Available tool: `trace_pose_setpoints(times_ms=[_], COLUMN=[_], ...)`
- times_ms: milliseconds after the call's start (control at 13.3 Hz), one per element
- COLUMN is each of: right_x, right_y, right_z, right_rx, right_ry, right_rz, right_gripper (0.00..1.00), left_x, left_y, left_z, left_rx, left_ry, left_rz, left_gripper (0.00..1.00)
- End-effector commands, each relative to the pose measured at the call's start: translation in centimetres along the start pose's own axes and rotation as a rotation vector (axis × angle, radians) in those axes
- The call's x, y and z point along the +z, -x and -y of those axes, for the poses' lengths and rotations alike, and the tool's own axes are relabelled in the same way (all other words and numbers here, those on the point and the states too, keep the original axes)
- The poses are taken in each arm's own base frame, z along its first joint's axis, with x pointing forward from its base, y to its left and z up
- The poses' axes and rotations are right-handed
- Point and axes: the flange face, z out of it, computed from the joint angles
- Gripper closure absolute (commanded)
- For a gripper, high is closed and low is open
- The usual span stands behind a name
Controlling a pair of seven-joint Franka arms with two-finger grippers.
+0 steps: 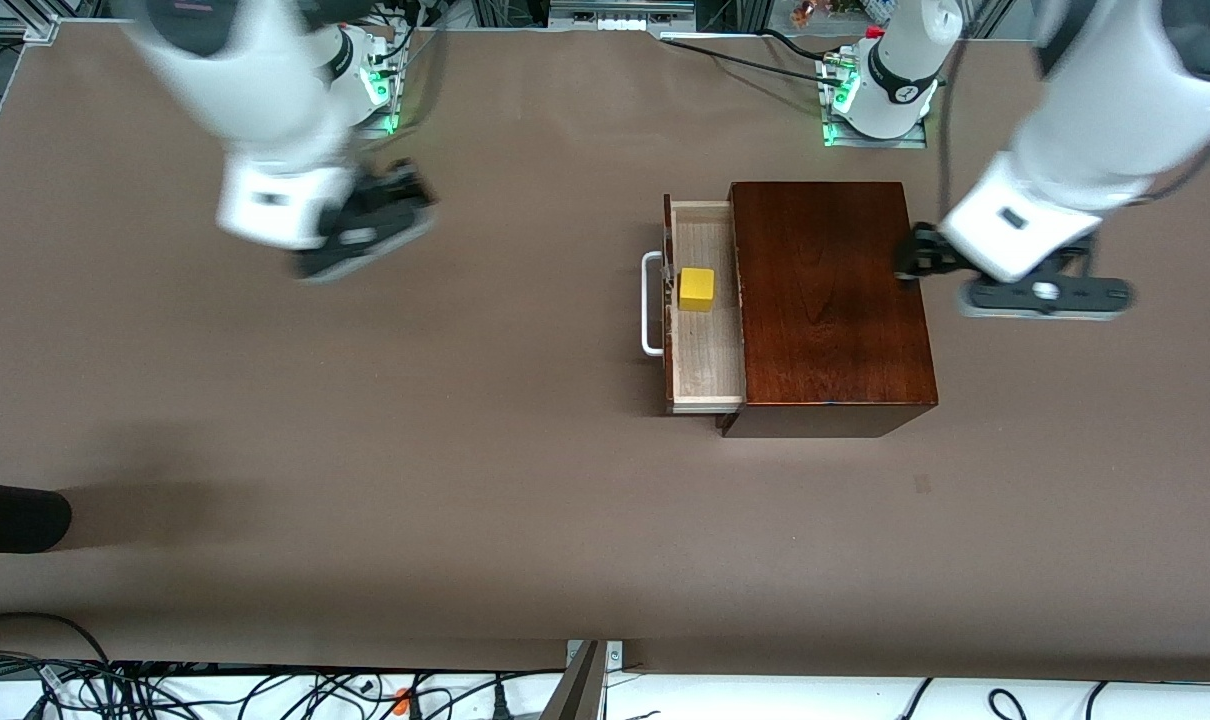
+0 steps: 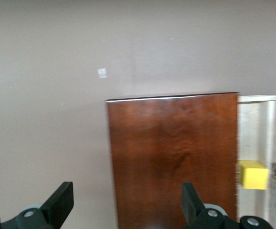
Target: Open drawer, take yellow block, close drawer
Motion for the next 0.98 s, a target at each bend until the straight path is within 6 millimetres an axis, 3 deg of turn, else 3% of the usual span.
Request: trace_pose_setpoints(times_ms=[0, 226, 451, 602, 752, 902], right_x=[3.1, 4.9, 6.3, 6.8, 8.3, 11.4], right_y=[-3.2, -5.8, -6.7, -8.4, -10.1, -11.8], right_z=[8.0, 15.1, 19.2, 22.3, 23.8, 26.3], right_rx=[-0.214, -0.418, -0.563, -0.668, -0.714, -0.735], right_ry=[0.01, 0.045, 0.089, 0.089, 0.086, 0.081], right_rz=[-0.045, -0.093, -0.097, -0.134, -0.15, -0.186], right_gripper=[0.0, 0.0, 0.0, 0.0, 0.0, 0.0], left_x=[0.2, -0.7, -0.3, -0.2, -0.2, -0.2], left_y=[2.5, 5.1, 5.2, 5.1, 5.1, 5.1], left_z=[3.8, 6.7, 7.9, 8.2, 8.2, 8.4], left_rx=[-0.034, -0.025, -0.005, -0.008, 0.001, -0.002], left_ry=[0.022, 0.15, 0.113, 0.082, 0.075, 0.072], left_rz=[0.017, -0.041, -0.025, -0.023, -0.022, -0.019], left_gripper=[0.0, 0.0, 0.0, 0.0, 0.0, 0.0])
